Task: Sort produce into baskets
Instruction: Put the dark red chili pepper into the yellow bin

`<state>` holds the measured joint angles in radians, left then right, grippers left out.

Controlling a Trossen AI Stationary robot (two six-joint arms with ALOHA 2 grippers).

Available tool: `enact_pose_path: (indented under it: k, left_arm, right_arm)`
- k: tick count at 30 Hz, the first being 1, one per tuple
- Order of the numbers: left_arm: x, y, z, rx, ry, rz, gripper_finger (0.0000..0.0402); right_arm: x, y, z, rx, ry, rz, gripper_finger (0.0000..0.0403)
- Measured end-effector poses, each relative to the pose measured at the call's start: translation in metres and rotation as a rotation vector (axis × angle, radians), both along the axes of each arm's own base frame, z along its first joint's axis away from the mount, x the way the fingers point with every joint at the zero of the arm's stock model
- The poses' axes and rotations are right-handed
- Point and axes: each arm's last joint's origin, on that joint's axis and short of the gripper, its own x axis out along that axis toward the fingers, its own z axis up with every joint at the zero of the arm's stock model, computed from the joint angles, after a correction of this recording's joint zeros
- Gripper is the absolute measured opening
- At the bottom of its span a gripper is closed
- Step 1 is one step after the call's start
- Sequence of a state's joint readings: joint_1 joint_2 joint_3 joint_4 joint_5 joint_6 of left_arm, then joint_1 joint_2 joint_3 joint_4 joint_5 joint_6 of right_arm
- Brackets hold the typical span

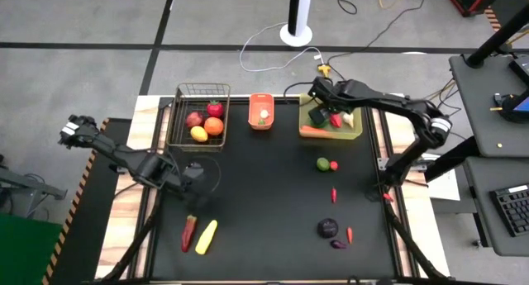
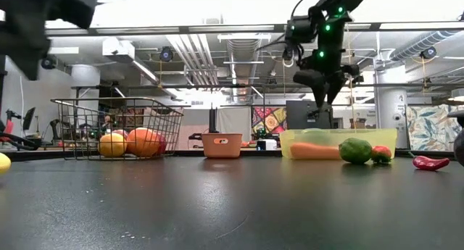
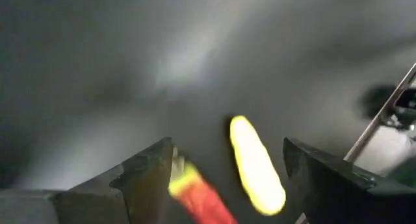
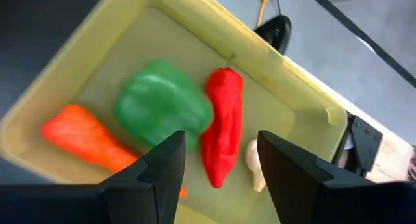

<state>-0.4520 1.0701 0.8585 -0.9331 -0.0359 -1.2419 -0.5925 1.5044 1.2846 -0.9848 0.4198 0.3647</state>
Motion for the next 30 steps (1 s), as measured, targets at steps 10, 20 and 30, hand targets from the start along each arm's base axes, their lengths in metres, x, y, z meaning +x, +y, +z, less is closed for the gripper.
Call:
enact_pose_path:
  k: [10,20,30]
  left_arm:
    - [-0.015,-0.009,-0.004,-0.063,0.146,0.025,0.0272]
    - [-0.026,-0.035,-0.011,-0.112,0.238,0.152,0.0272]
    - [-0.018,-0.072,-0.042,-0.069,0.349,0.252,0.0272]
  right_arm:
    - [0.008,0.031,0.018,-0.037,-0.08,0.075,0.0185]
    - [0.017,0.052,0.022,-0.03,-0.103,0.154,0.0185]
    - [0.03,0.073,0.023,0.012,-0.163,0.261,0.0227]
